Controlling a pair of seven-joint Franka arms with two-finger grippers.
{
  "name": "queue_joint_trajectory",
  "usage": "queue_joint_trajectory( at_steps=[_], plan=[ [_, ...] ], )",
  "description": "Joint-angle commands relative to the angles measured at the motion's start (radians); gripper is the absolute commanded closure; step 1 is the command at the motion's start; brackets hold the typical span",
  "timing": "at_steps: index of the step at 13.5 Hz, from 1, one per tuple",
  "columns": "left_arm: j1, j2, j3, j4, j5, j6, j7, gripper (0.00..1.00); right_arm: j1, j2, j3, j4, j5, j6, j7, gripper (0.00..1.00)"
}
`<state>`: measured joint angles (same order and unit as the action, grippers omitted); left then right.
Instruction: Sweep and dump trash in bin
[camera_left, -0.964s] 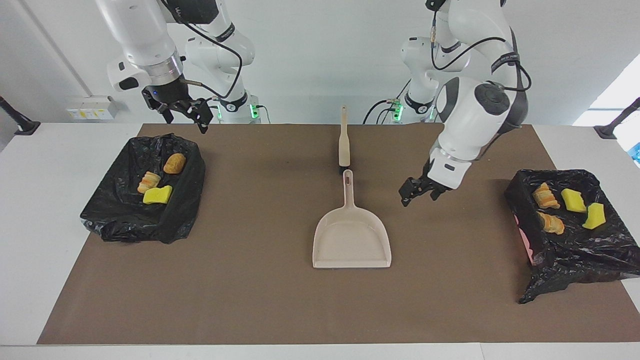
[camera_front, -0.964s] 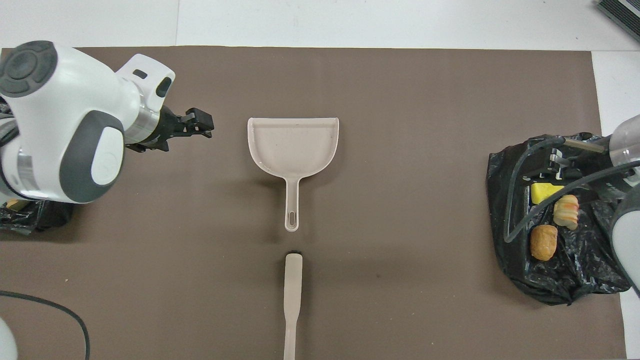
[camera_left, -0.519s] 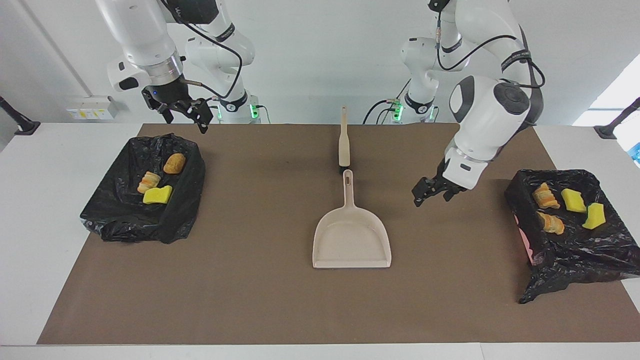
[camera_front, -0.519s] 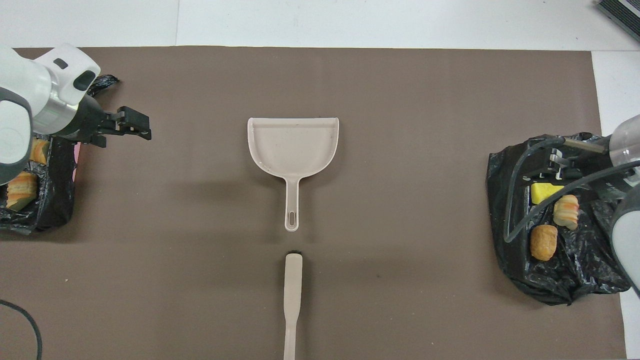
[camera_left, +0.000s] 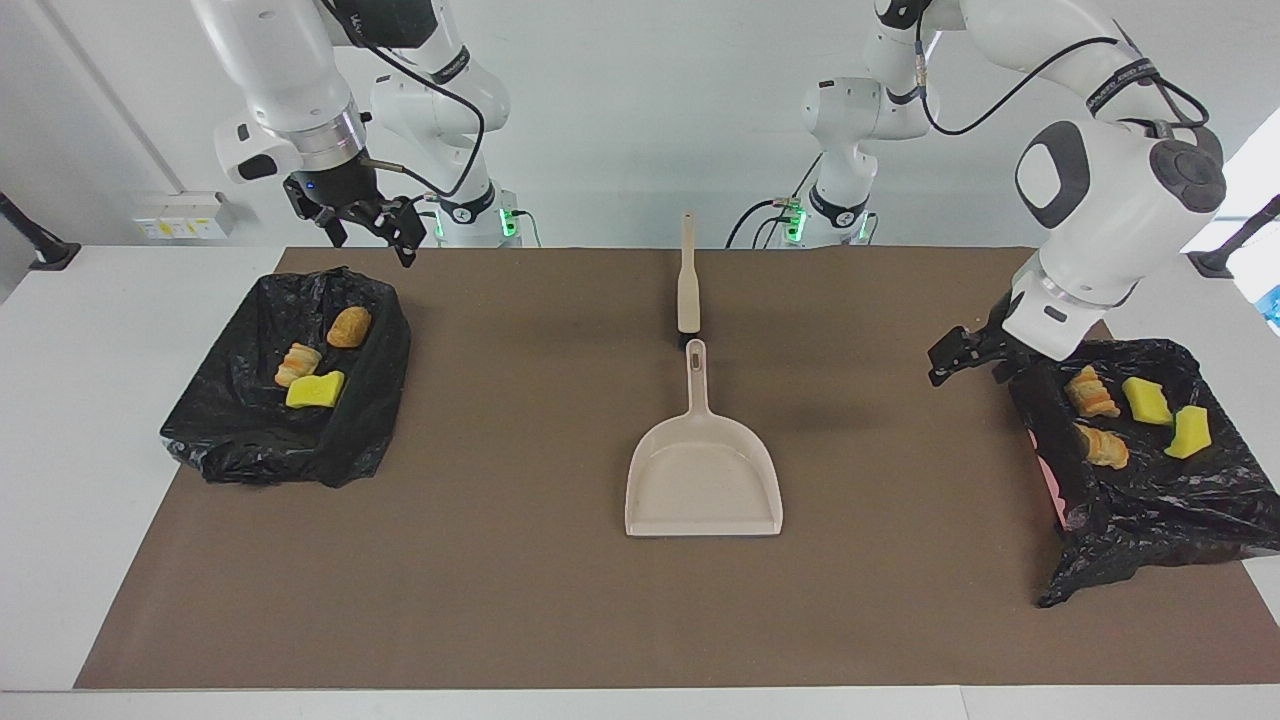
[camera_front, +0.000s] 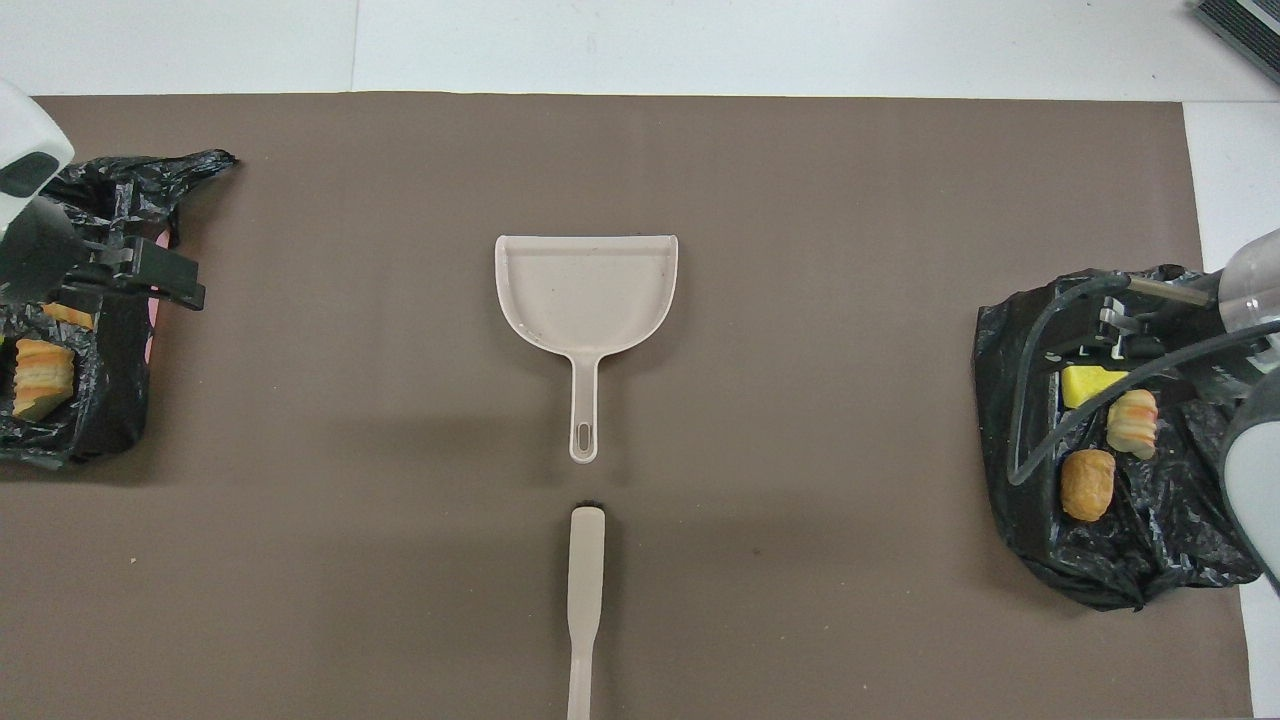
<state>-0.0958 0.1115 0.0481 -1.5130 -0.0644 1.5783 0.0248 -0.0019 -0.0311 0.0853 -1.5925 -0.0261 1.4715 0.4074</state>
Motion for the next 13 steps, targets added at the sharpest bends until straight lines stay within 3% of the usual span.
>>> queue_joint_trajectory(
  at_steps=[1,5,13],
  plan=[
    [-0.002,-0.067,-0.002,-0.042,0.014,-0.032,0.039,0.0,-0.006,-0.004,0.002,-0.003,0.002,0.0,-0.035,0.0],
    [-0.005,-0.137,-0.005,-0.097,0.037,-0.024,0.056,0.0,-0.006,-0.004,0.002,-0.003,0.005,0.001,-0.035,0.0],
    [-0.002,-0.139,-0.013,-0.079,0.055,-0.037,0.05,0.0,-0.006,-0.004,0.002,-0.003,0.005,0.001,-0.036,0.0]
  ],
)
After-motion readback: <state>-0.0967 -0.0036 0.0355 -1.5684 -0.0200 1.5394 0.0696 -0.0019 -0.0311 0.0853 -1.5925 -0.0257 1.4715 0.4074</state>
